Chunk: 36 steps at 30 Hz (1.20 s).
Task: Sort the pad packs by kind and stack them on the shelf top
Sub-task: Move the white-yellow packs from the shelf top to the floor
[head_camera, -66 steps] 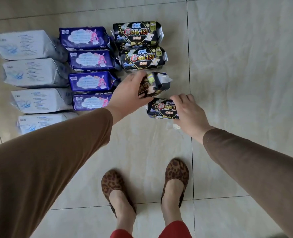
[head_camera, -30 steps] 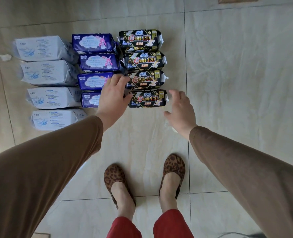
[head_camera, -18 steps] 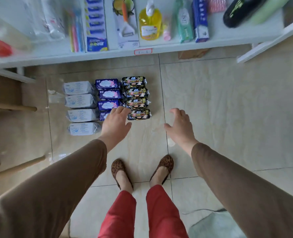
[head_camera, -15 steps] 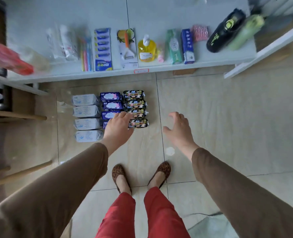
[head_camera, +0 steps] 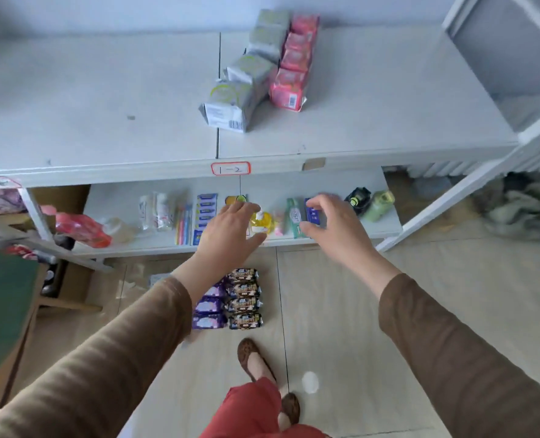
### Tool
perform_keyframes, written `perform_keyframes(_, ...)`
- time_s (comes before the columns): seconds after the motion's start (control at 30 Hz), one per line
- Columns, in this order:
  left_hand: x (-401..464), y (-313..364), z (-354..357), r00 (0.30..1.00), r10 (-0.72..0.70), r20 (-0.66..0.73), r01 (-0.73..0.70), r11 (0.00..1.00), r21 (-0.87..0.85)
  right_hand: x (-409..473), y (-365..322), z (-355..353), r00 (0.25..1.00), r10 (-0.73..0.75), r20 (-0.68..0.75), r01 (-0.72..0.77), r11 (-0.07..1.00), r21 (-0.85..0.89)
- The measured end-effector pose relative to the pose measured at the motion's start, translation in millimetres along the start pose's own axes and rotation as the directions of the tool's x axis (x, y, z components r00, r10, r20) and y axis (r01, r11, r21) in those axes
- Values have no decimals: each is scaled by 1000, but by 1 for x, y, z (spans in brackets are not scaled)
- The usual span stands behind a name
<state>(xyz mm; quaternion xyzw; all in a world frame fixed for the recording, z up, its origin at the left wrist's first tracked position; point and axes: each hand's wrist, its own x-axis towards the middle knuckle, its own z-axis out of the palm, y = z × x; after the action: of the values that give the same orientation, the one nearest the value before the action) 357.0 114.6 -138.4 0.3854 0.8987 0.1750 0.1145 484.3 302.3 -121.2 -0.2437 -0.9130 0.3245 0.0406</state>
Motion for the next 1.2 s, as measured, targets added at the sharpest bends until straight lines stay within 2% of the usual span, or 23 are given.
perform_keyframes(0.37,106,-2,-92,992,-37,-119,33,999,-35,111,-35,-55,998,-64,-29,63,998,-11)
perform_keyframes(0.53,152,-22,-112,978,-128,-162,121,991,-53,186,-47,-63,996,-87,0,87,996,-14)
perform_keyframes(0.67,197,-42,-119,954,-231,-191,217,972,-89,255,-58,-63,991,-117,-65,110,988,-110)
perform_keyframes(0.8,242,-62,-124,924,-367,-107,342,919,-196,321,-67,-58,963,-216,-162,144,919,-366)
perform_keyframes(0.87,260,-71,-127,920,-392,12,379,881,-282,348,-70,-55,961,-254,-111,174,863,-474)
perform_keyframes(0.97,272,-78,-125,910,-371,185,414,838,-355,375,-73,-47,966,-254,55,240,788,-566)
perform_keyframes(1.07,267,-81,-122,914,-361,185,406,830,-382,386,-80,-38,956,-280,89,281,782,-556)
perform_keyframes(1.2,243,-79,-124,931,-354,92,365,885,-290,385,-99,-21,931,-353,97,358,824,-438)
